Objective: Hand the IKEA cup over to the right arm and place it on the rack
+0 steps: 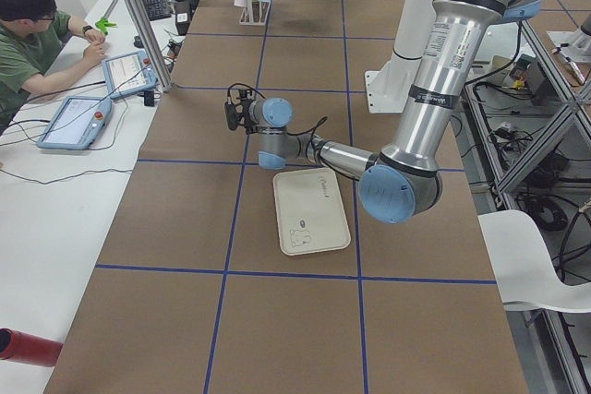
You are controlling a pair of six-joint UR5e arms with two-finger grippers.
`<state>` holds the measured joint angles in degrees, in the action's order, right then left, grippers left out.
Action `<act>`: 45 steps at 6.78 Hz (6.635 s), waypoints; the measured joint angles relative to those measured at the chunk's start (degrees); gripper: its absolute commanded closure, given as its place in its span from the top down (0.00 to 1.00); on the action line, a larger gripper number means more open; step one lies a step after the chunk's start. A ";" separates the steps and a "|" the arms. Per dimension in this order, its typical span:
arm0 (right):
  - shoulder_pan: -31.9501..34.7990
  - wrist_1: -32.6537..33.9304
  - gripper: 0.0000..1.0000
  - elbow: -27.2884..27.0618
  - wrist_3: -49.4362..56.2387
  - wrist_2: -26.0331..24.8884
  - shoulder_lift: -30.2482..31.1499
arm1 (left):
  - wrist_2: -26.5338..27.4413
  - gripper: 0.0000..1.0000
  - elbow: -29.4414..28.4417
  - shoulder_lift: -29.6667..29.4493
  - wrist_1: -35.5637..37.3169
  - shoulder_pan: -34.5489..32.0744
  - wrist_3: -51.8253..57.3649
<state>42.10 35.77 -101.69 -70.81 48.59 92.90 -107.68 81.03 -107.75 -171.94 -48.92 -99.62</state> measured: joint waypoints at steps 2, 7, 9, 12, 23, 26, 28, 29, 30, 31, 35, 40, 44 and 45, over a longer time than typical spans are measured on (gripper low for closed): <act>0.13 0.08 0.00 0.55 0.17 0.15 -0.27 | 0.01 1.00 0.00 0.00 -0.05 0.04 0.03; 1.27 0.10 0.00 3.09 0.51 0.45 -1.56 | 0.01 1.00 -0.03 0.02 -0.06 0.09 -0.03; 1.20 0.00 0.00 5.89 0.17 0.51 -3.51 | 0.04 1.00 -0.01 0.08 -0.06 0.08 0.01; 0.82 -0.23 1.00 8.47 -0.22 0.54 -4.78 | 0.08 1.00 0.00 0.09 -0.06 0.10 -0.05; 26.85 11.18 1.00 2.25 29.84 45.23 -1.64 | -8.14 1.00 4.94 8.61 19.15 -18.53 40.80; 39.37 24.96 1.00 2.33 48.54 71.58 -0.09 | -8.17 1.00 6.10 14.93 31.72 -27.08 72.66; 45.01 37.80 1.00 1.34 60.71 84.04 0.05 | -8.17 1.00 6.26 18.49 38.17 -30.06 86.81; 45.84 44.49 1.00 -0.67 64.16 87.62 0.26 | -9.01 1.00 7.09 18.97 44.01 -31.01 91.51; 45.77 50.07 1.00 -3.56 65.45 89.42 0.90 | -10.85 1.00 8.84 18.77 52.26 -31.93 95.54; 45.66 54.53 1.00 -5.99 65.93 90.06 1.82 | -13.74 1.00 11.09 18.20 61.74 -32.72 98.72; 44.88 61.22 1.00 -6.57 65.30 89.60 2.22 | -23.77 1.00 19.25 25.44 71.87 -37.34 100.36; 47.54 61.32 1.00 -6.21 65.96 84.41 2.42 | -23.60 1.00 13.66 27.68 65.59 -42.63 100.67; 47.63 61.35 1.00 -3.82 66.09 85.65 2.90 | -23.23 1.00 19.91 27.31 71.69 -40.55 96.81; 47.63 61.33 1.00 -3.77 66.08 86.86 2.90 | -23.18 1.00 21.10 27.42 72.80 -40.14 95.87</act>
<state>89.73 97.10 -105.46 -4.74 135.45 95.80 -130.86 102.13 -80.33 -99.13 -89.06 -3.75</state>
